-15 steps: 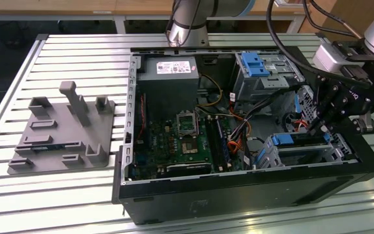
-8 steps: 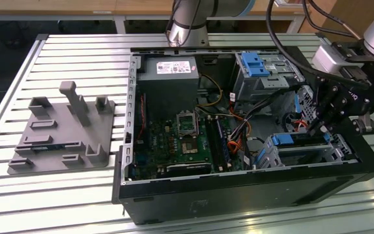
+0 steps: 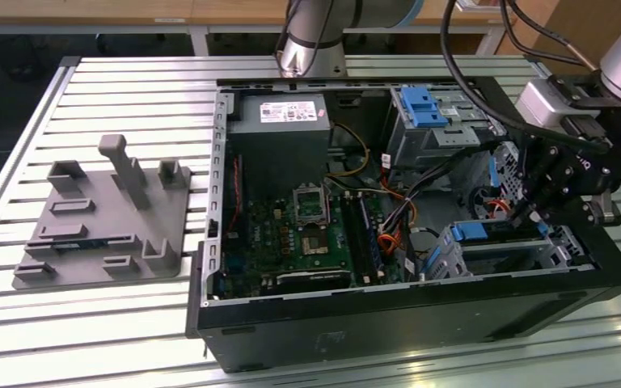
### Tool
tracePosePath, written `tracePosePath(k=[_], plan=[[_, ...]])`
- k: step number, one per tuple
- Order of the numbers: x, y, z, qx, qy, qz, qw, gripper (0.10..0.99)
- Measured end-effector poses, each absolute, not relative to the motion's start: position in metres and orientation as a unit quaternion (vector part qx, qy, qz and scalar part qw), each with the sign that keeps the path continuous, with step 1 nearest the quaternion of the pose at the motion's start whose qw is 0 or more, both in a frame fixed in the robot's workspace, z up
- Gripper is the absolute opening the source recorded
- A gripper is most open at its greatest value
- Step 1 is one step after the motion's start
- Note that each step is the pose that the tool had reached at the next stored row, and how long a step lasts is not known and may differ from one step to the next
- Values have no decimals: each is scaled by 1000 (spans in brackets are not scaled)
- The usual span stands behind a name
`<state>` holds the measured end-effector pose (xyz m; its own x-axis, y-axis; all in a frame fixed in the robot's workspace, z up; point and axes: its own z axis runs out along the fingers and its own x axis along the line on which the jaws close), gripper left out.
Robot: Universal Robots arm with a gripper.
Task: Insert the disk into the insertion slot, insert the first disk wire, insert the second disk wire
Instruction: 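Insert the first disk wire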
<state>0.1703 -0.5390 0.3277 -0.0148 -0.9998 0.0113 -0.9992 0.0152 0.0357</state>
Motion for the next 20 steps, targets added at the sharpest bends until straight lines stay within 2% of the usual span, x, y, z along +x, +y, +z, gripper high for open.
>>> tracePosePath(k=[3, 6, 8, 9, 17, 20], plan=[[170, -539, 326, 702, -712, -10, 16, 176], [170, -539, 332, 702, -712, -9, 16, 353], [170, -538, 340, 701, -712, -9, 16, 353], [170, -538, 345, 701, -713, -9, 16, 416], [170, -532, 381, 699, -715, -9, 15, 416], [170, -532, 382, 699, -715, -9, 15, 416]])
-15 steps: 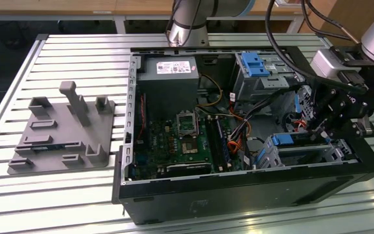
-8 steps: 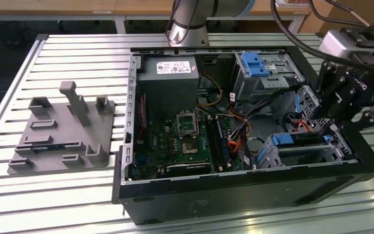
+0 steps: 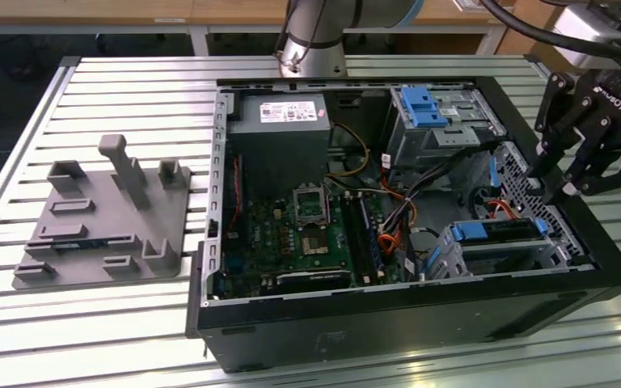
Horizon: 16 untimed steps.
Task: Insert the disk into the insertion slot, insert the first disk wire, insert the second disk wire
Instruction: 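Insert the first disk wire, then insert the second disk wire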
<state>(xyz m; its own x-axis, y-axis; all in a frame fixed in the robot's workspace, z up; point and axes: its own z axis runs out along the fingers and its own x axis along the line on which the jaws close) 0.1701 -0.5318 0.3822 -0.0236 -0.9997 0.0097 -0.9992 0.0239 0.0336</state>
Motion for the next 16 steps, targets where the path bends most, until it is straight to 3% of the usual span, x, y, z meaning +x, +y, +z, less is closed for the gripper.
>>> tracePosePath(k=[16], plan=[[170, -532, 382, 698, -716, -8, 15, 416]])
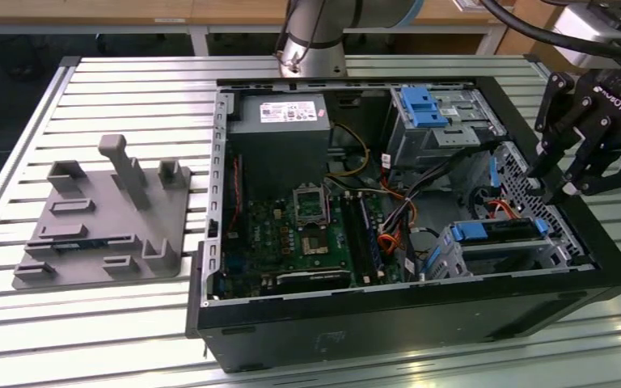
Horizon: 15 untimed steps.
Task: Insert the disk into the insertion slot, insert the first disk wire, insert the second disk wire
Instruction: 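Insert the second disk wire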
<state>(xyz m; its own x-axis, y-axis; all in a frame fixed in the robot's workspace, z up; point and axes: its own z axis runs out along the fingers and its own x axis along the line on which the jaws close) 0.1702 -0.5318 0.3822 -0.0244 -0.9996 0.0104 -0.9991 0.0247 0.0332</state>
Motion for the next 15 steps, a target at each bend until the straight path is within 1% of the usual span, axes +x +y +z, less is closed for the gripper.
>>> tracePosePath(k=[2, 5, 15], plan=[[170, -526, 382, 698, -716, -7, 16, 416], [170, -511, 381, 698, -716, -2, 22, 416], [166, -471, 374, 697, -715, 24, 48, 416]])
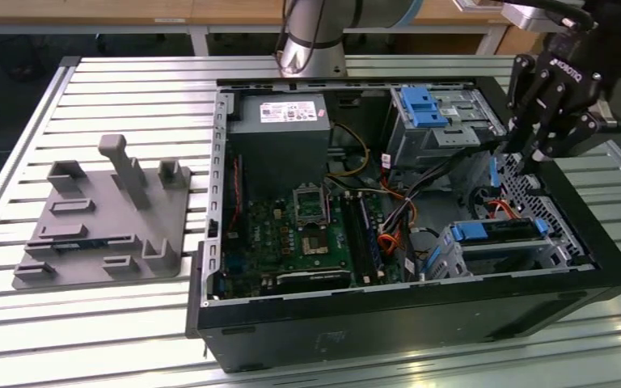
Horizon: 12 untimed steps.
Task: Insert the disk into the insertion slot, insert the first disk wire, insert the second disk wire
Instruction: 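Insert the second disk wire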
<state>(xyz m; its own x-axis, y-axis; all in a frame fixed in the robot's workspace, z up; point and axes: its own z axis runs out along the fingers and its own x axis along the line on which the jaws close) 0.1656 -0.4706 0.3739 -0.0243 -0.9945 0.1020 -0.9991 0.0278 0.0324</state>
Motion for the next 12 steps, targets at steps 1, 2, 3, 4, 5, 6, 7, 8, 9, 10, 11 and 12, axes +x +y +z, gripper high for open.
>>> tracePosePath(k=[1, 2, 3, 4, 5, 6, 7, 8, 9, 10, 11, 12], plan=[[162, -469, 373, 697, -715, 27, 51, 416], [159, -467, 373, 696, -715, 31, 55, 416], [155, -466, 372, 696, -715, 34, 58, 416], [151, -465, 372, 696, -715, 37, 61, 416], [147, -464, 372, 695, -715, 41, 64, 416], [142, -463, 371, 695, -714, 44, 68, 416], [139, -461, 371, 695, -714, 49, 72, 416], [137, -459, 370, 694, -714, 53, 76, 416], [136, -458, 370, 694, -713, 57, 81, 416], [135, -456, 370, 693, -713, 62, 85, 416], [135, -455, 369, 693, -712, 66, 89, 416], [135, -454, 369, 693, -711, 71, 93, 416]])
